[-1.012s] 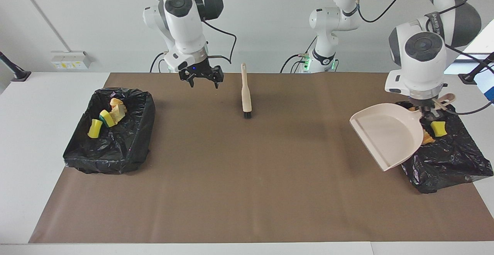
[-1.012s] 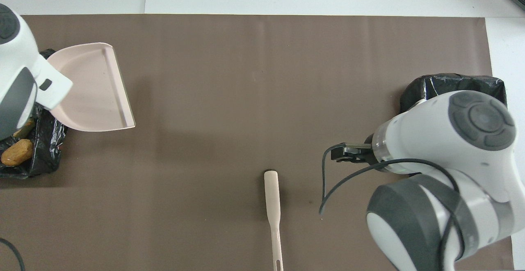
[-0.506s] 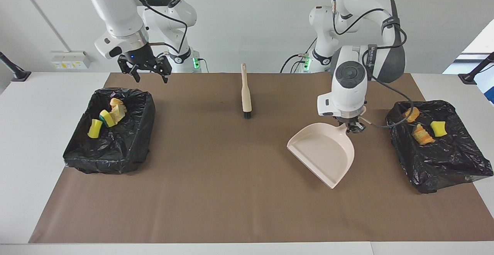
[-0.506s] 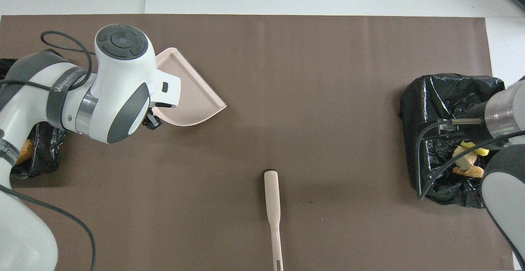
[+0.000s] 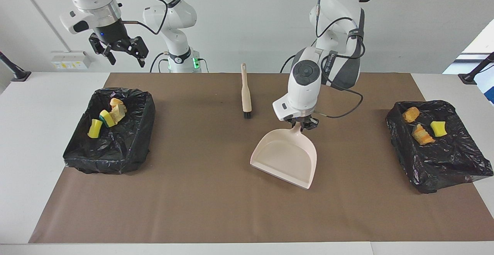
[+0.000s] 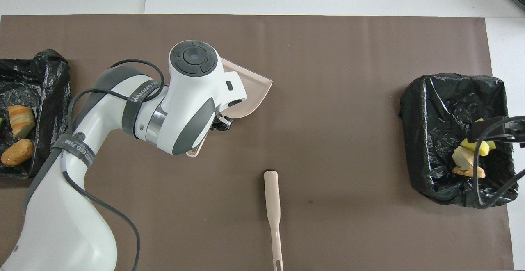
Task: Sweep and dump trash in bin
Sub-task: 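Bring the empty dustpan back to the mat center while the right gripper withdraws, then lower the dustpan onto the mat and open the left gripper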
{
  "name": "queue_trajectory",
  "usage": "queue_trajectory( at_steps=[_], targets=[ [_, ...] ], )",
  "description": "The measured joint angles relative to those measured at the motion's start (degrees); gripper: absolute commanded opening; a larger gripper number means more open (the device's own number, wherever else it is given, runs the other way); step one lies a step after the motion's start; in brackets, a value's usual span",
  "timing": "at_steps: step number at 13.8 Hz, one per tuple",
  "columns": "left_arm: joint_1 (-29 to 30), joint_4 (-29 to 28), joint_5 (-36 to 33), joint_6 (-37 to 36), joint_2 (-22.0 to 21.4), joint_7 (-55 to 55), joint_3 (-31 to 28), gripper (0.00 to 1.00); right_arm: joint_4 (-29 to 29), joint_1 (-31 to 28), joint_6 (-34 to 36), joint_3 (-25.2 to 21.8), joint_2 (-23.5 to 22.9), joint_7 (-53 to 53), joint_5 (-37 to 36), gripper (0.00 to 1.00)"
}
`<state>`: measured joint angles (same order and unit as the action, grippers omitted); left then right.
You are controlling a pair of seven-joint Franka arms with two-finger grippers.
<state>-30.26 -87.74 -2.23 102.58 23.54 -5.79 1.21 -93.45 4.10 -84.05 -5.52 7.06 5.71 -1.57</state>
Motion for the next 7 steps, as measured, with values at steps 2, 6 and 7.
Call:
queue_trajectory(
  at_steps=[2,6,7],
  targets=[
    [-2.8,5.8,0.9,0.0,4.4,-8.9,0.0,0.00,0.0,0.0,0.0,-0.2,-0.1,-0.2,0.0,1.00],
    [-7.0,16.6,3.6,0.4,14.4,-21.3,-0.1,0.00,0.0,0.0,0.0,-0.3,-0.1,-1.4,0.0,1.00],
    [-7.3,17.7,4.1,0.7,15.4,-22.0,0.0,0.00,0.0,-0.1,0.0,-0.3,-0.1,-2.5,0.0,1.00]
  ],
)
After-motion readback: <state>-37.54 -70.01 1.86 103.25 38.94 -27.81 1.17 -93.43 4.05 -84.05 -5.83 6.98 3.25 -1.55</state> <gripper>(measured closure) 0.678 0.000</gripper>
